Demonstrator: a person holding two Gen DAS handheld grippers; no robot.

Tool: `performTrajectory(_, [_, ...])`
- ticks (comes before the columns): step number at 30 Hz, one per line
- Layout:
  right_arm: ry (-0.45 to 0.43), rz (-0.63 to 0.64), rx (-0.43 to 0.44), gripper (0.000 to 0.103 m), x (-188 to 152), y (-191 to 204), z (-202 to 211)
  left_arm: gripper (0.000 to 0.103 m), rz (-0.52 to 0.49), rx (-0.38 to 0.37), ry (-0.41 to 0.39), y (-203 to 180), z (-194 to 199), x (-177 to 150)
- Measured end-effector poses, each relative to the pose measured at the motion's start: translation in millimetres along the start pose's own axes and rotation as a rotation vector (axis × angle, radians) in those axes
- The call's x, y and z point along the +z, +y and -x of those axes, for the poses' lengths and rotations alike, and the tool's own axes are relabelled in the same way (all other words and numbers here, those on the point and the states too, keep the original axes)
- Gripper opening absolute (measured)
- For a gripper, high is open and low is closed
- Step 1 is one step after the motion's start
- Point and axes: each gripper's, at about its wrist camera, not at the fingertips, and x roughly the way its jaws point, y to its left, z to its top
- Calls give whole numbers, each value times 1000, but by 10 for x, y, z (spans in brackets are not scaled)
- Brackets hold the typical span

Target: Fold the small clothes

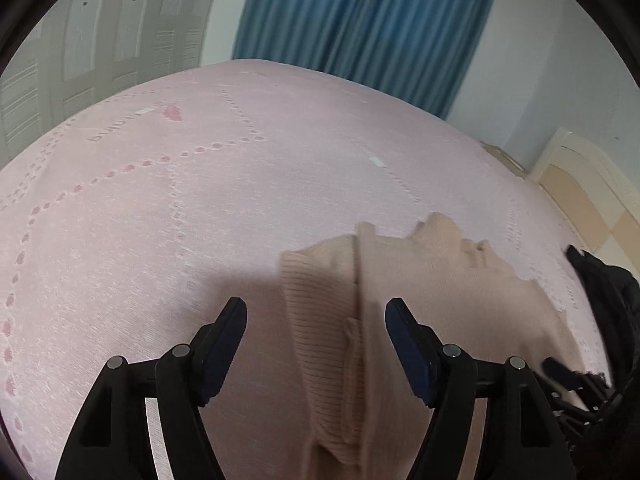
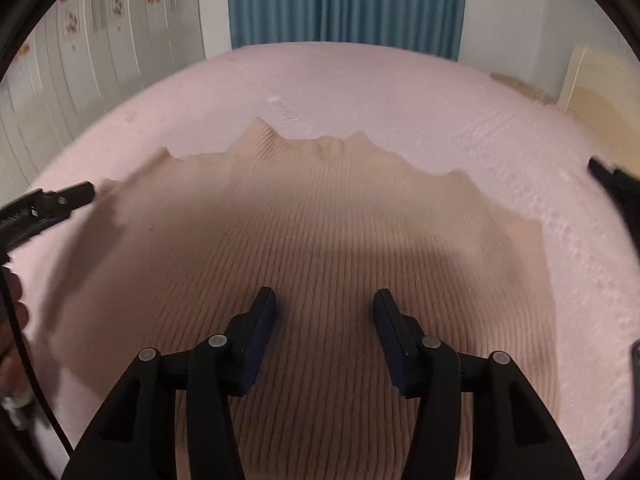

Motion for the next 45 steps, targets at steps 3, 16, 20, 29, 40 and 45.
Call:
performTrajectory(3, [43,-48,5,53,198,-26,-146,70,45,-37,16,112,-60,75])
performTrajectory(16, [187,-105,-32,62,758,-17,-731,70,84,-116,35,270,-111,218])
performTrajectory(20, [154,-41,-20,61,488,69,-387,70,109,-166,64,297,-52,132])
performTrajectory(29, [111,24,17,61,-320,111,211,70,85,-121,73,305,278,-241])
performTrajectory(40, [-15,-123,206,61,-653,-346,717,75,110,-246,191,138,687,-1051])
performTrajectory(45, [-99,-239,122,61,-630,-738,859,83,164,-266,175,63,603,-1066])
